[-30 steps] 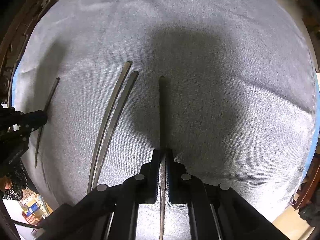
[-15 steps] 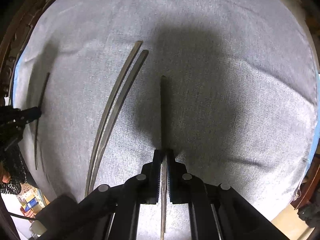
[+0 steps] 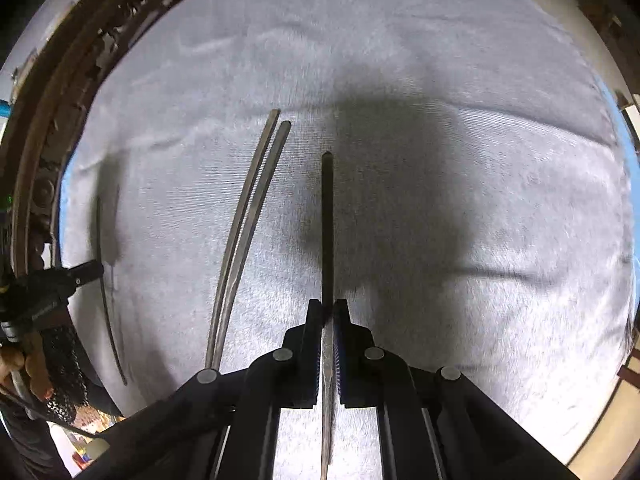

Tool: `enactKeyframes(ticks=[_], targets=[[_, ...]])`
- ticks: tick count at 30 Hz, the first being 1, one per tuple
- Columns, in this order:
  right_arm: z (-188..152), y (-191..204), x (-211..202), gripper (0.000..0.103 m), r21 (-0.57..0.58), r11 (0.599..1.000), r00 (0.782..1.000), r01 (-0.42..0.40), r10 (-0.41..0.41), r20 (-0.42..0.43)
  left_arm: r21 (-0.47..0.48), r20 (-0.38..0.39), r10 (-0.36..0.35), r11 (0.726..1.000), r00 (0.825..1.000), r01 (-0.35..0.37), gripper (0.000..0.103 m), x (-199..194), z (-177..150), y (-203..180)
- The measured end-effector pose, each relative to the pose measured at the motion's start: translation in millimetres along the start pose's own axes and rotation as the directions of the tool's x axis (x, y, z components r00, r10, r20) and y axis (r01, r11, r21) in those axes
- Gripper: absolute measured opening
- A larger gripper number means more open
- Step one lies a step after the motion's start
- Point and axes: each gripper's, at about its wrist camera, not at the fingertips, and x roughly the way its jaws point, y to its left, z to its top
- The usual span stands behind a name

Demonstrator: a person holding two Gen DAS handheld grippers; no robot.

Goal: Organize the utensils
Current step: 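Lift both chopsticks upright and carry them over the black holder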

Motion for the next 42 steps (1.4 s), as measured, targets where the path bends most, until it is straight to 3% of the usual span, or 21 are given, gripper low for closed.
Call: enactKeyframes(ticks=[7,15,24,36,42], targets=[[-29.8,-6.7,-25.3,0.007,0.012,0.999,0.996,-0.038,0.037,0.078,-0.049,0.125,0.024,0.999,0.992,-0.018,0.005,-31.7,-30.0,8.7],[-56.9,-12.9,-48.8,0.007,0.031,0.994,0.982,-0.101,0.094,0.166,-0.08,0.273,0.081,0.995,0.959,-0.061,0.005,-65.7,-58.7,1.8],[-81.9,-19.2,-76.6,0.007,0.049,0.983,0.948,-0.179,0.159,0.275,-0.076,0.367,0.086,0.995,0.926,-0.062,0.005,-84.7,-76.2,-14.3],[-107.4,-11.0,-118.7,0.007,0.037,0.97,0.878,-0.24,0.2,0.435,-0.093,0.462,0.105,0.993,0.881,-0.07,0.005,-103.6,-94.9,-21.5],[-124.0,-7.4,-148.1,0.007,0.033,0.964,0.821,-0.265,0.207,0.532,-0.113,0.523,0.082,0.993,0.849,-0.026,0.005,-122.1,-107.2,-20.8]])
